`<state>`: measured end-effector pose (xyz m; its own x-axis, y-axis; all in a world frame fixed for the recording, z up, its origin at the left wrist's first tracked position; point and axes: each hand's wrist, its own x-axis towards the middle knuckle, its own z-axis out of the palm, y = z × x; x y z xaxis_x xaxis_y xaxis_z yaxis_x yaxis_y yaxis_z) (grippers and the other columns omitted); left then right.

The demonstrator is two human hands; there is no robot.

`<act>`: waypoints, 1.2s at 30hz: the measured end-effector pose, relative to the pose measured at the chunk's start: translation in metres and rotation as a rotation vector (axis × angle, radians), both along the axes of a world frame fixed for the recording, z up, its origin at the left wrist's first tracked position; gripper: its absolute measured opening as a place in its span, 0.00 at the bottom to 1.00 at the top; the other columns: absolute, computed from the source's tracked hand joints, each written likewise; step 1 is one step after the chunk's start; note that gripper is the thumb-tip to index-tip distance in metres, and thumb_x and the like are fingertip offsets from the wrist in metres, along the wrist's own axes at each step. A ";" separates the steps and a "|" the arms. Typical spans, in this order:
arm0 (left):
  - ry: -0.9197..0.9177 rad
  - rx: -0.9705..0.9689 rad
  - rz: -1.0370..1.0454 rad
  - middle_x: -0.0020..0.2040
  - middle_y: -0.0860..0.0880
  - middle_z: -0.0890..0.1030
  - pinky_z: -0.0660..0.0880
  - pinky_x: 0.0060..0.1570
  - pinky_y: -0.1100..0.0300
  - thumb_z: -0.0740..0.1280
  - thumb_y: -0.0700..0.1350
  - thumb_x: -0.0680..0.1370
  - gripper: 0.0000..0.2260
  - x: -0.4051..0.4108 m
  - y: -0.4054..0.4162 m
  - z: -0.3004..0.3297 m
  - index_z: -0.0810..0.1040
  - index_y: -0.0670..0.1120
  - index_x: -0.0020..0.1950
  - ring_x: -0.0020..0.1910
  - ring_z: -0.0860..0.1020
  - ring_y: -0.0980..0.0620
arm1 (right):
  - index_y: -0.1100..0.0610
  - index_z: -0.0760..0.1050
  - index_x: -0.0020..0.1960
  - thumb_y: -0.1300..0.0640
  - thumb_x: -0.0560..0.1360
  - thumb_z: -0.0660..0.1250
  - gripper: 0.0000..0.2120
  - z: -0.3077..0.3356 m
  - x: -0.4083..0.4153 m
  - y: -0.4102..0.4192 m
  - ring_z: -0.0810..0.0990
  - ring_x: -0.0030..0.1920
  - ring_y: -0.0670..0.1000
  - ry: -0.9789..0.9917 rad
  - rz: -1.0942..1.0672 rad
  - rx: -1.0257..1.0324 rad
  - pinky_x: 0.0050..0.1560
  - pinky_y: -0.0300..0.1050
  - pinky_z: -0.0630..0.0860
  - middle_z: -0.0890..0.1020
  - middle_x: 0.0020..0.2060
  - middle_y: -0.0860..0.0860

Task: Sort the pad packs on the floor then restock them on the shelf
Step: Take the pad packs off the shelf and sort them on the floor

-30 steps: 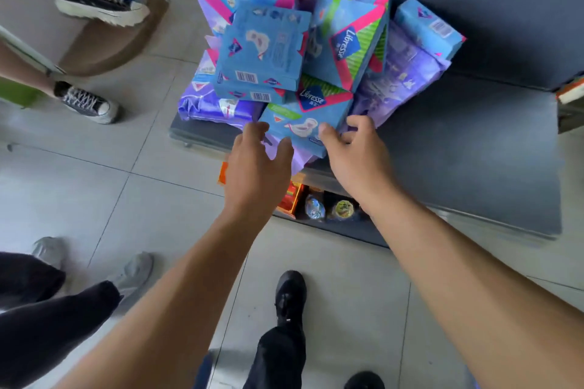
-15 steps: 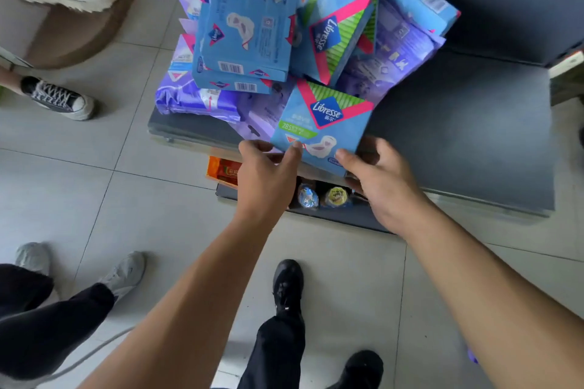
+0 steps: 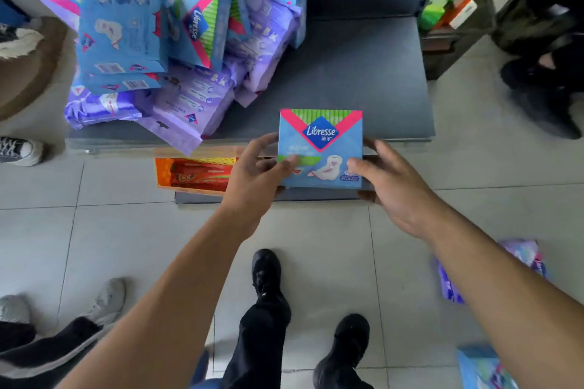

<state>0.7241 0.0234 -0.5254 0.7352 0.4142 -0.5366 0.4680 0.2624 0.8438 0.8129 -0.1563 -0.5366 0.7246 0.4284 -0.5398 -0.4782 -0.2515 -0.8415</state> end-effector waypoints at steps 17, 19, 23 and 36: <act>0.101 0.033 -0.748 0.43 0.54 0.85 0.73 0.40 0.57 0.72 0.46 0.76 0.16 0.078 -0.294 -0.026 0.74 0.57 0.61 0.43 0.80 0.54 | 0.48 0.69 0.60 0.59 0.77 0.68 0.14 -0.021 -0.049 -0.321 0.82 0.38 0.44 0.136 -0.713 -0.076 0.37 0.39 0.75 0.82 0.42 0.46; 0.123 0.008 -0.872 0.47 0.49 0.85 0.74 0.42 0.58 0.71 0.45 0.76 0.18 0.089 -0.330 -0.039 0.73 0.55 0.64 0.44 0.80 0.54 | 0.50 0.69 0.57 0.59 0.77 0.68 0.12 -0.027 -0.059 -0.353 0.81 0.37 0.44 0.173 -0.822 -0.115 0.36 0.39 0.74 0.81 0.43 0.46; 0.131 -0.040 -1.082 0.46 0.47 0.84 0.74 0.36 0.65 0.70 0.43 0.77 0.19 0.103 -0.410 -0.065 0.72 0.52 0.66 0.39 0.81 0.58 | 0.49 0.70 0.53 0.60 0.78 0.67 0.09 -0.037 -0.086 -0.416 0.79 0.40 0.49 0.211 -1.007 -0.199 0.42 0.43 0.74 0.80 0.44 0.50; 0.232 0.052 -1.586 0.52 0.45 0.82 0.73 0.39 0.63 0.71 0.43 0.77 0.19 -0.013 -0.612 -0.170 0.71 0.52 0.66 0.49 0.81 0.52 | 0.49 0.71 0.51 0.57 0.76 0.70 0.09 -0.135 -0.262 -0.548 0.83 0.36 0.41 0.417 -1.496 -0.198 0.34 0.37 0.76 0.83 0.44 0.50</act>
<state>0.7111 -0.5888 -0.6951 0.3280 -0.6310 -0.7030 0.3399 -0.6155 0.7111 0.5510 -0.7039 -0.6712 0.2013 -0.6156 -0.7619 -0.5670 0.5611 -0.6031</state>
